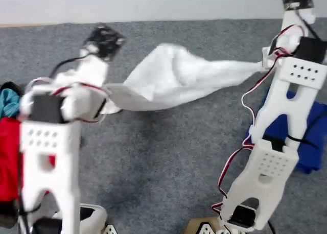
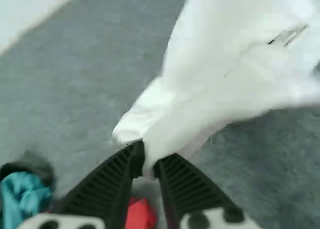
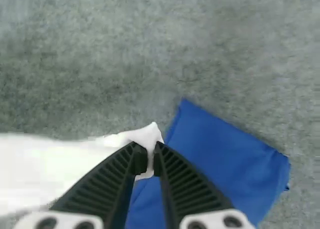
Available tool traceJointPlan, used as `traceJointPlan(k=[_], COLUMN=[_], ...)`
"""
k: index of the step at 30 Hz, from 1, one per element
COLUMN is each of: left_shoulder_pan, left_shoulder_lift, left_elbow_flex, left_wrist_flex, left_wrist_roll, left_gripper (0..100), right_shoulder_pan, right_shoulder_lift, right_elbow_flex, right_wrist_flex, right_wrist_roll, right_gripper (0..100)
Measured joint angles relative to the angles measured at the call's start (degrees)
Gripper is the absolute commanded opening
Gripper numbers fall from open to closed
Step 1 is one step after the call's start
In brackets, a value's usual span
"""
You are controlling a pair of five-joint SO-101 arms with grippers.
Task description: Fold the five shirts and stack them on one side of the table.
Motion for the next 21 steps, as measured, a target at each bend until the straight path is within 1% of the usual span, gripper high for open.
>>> traceJointPlan(k=[4,8,18,21], left_shoulder_pan=[-3.5,-4.0,-4.9,-7.1], left_shoulder_lift=[-7.1,-12.4,-28.6,-34.1], left_elbow_flex=[-0.3,0.0,13.6,16.2], left_wrist_flex=[2.7,7.1,7.6,7.6], left_wrist_roll=[0.2,-1.9,-9.1,-9.4], left_gripper=[0,0,1,4], right_shoulder_pan=[0.0,-0.1,-2.6,-2.6], right_shoulder_lift=[-1.9,-2.1,-5.1,-6.5], right_elbow_flex=[0.0,0.0,0.0,0.0], right_wrist_flex=[0.0,0.0,0.1,0.1], right_wrist_roll=[0.0,0.1,0.2,0.2], right_gripper=[0.9,0.9,0.9,0.9])
